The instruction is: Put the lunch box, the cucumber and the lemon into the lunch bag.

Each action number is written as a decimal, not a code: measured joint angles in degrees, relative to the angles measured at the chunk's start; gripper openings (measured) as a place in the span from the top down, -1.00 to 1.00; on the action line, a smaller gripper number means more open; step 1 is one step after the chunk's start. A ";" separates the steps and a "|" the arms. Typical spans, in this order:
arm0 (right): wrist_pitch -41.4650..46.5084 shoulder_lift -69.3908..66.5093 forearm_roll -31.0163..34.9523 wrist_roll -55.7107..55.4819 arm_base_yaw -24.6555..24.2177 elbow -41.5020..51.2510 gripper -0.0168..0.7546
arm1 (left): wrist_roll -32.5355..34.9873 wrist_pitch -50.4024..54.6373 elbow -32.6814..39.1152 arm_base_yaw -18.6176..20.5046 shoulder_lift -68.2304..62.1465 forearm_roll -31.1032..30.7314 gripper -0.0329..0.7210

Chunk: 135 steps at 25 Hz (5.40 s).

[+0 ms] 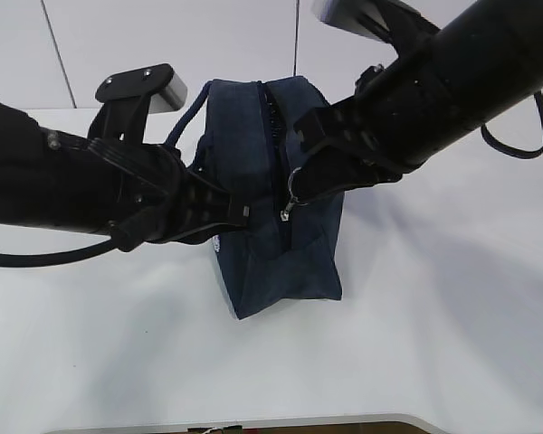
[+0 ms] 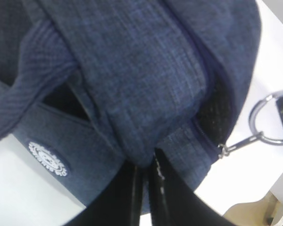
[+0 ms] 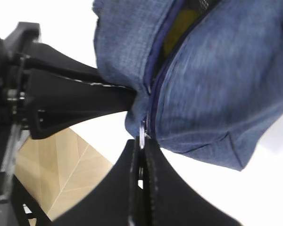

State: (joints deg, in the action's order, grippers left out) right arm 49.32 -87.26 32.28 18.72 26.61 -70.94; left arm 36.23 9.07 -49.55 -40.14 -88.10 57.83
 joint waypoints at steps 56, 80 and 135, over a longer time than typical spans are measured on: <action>1.47 -3.09 1.79 4.34 0.00 -0.75 0.94 | 16.90 1.97 2.00 -1.37 -5.25 6.90 0.88; 5.30 -5.28 -2.73 0.23 0.00 -12.44 0.94 | 17.02 1.14 1.66 -1.41 -5.25 7.07 0.91; 12.96 -47.13 -3.15 -7.55 -11.83 -67.38 0.94 | 17.23 0.88 3.19 -1.41 -5.25 7.16 0.91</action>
State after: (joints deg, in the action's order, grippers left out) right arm 62.28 -134.40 29.13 11.17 14.78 -138.31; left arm 53.45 9.94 -46.36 -41.54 -93.34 64.99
